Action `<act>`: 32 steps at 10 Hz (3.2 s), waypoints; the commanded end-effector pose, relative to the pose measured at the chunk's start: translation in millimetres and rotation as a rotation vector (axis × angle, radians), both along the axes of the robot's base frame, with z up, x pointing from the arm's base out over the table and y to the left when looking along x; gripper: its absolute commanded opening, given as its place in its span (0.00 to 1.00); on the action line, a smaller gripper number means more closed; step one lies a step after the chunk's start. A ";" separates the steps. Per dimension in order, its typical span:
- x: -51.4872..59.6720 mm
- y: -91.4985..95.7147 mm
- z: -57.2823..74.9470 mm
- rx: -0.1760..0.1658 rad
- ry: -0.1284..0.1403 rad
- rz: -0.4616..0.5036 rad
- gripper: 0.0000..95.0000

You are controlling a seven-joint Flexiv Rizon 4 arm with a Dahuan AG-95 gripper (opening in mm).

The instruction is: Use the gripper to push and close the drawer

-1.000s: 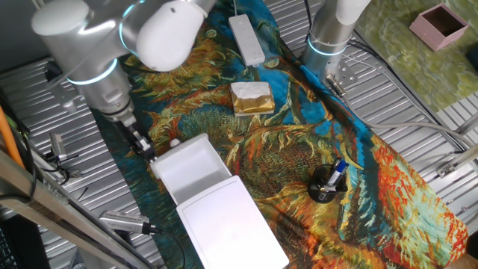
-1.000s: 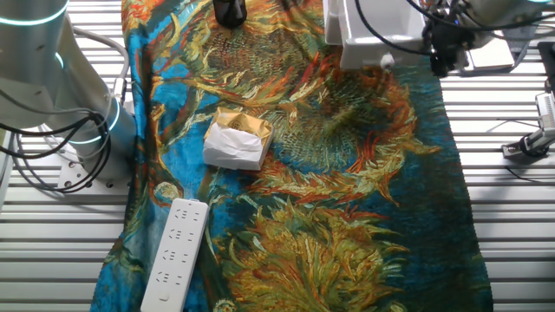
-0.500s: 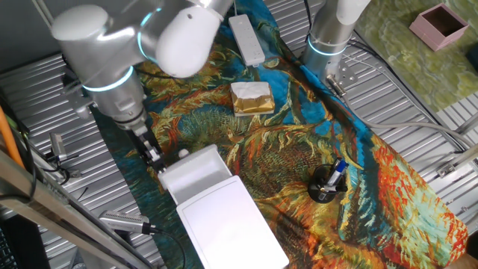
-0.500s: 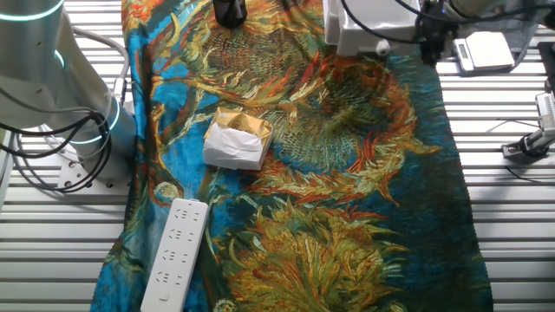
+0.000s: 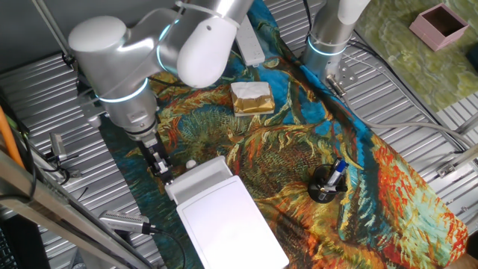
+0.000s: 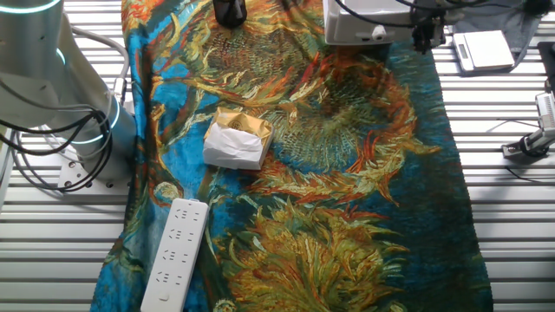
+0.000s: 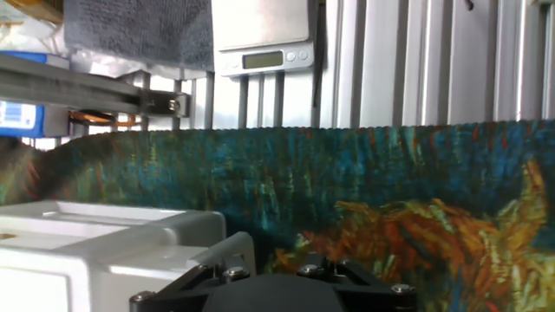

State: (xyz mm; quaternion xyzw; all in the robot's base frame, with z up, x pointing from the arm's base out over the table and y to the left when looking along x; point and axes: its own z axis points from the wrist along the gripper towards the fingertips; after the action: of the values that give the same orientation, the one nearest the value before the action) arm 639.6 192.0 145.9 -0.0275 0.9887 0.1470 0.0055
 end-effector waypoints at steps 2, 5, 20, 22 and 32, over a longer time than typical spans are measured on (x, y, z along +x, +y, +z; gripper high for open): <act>-0.4 2.8 -0.1 -0.001 -0.002 -0.001 0.40; -4.0 -2.6 0.1 -0.076 -0.016 0.120 0.20; -5.4 -6.5 1.7 -0.113 -0.049 0.441 0.20; -5.5 -6.3 2.7 -0.101 -0.048 0.417 0.20; 4.9 29.4 1.1 0.084 -0.001 0.252 0.20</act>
State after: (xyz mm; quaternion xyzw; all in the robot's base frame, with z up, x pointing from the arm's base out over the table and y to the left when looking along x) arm 643.9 220.2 146.5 -0.1532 0.9705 0.1859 -0.0102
